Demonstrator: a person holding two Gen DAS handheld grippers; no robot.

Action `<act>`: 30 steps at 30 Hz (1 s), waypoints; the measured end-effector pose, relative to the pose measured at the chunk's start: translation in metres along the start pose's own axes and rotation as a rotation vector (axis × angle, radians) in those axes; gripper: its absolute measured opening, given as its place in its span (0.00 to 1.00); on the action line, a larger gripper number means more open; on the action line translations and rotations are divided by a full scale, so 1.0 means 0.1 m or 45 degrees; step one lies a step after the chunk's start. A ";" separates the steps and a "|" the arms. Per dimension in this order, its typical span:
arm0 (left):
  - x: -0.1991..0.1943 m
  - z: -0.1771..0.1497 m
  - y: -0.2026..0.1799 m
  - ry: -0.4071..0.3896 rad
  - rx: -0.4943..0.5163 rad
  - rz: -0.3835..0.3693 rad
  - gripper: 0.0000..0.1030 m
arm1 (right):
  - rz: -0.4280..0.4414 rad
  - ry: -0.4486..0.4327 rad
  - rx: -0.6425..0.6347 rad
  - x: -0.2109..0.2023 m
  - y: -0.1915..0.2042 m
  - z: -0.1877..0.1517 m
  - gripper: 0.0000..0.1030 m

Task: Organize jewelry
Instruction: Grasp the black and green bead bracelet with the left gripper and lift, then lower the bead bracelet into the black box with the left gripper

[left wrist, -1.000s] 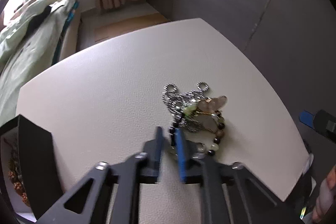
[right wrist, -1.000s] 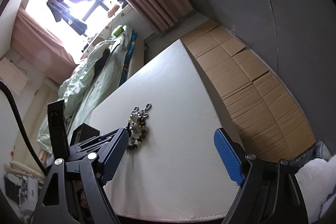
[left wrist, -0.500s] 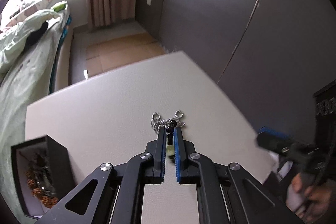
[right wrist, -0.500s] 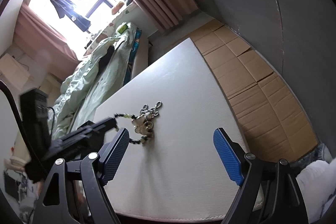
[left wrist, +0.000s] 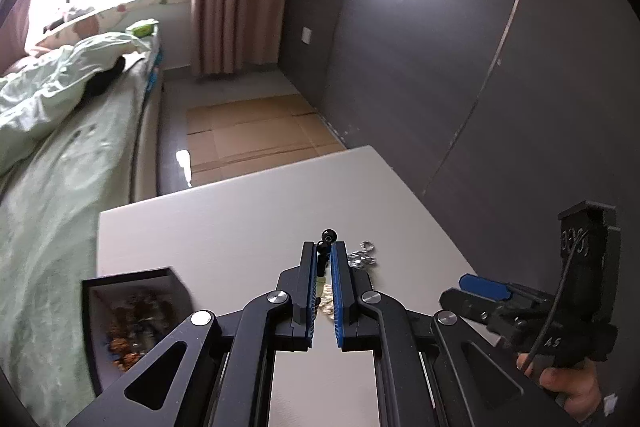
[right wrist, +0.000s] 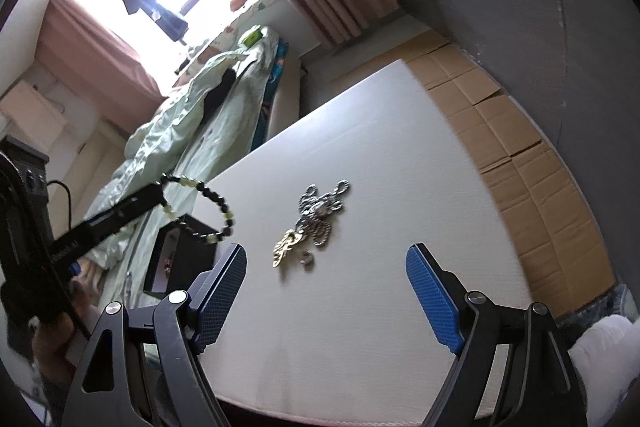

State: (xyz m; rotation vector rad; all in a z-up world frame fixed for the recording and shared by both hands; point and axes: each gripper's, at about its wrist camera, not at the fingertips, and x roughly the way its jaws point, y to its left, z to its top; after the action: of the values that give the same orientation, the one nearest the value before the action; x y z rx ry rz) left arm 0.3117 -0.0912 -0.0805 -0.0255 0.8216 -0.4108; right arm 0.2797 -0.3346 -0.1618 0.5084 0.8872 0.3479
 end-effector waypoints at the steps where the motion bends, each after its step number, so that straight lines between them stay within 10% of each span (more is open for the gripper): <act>1: -0.03 -0.01 0.03 -0.007 -0.011 0.004 0.07 | 0.001 0.008 -0.011 0.03 0.03 0.00 0.81; 30: -0.49 -0.25 0.94 -0.100 -0.242 0.039 0.07 | 0.001 0.223 -0.236 0.96 0.60 -0.08 0.68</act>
State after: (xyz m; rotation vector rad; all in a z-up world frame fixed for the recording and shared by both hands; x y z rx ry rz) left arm 0.2964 0.0168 -0.0796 -0.2042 0.7805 -0.3002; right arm 0.3250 -0.2353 -0.1949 0.3100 1.0126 0.4755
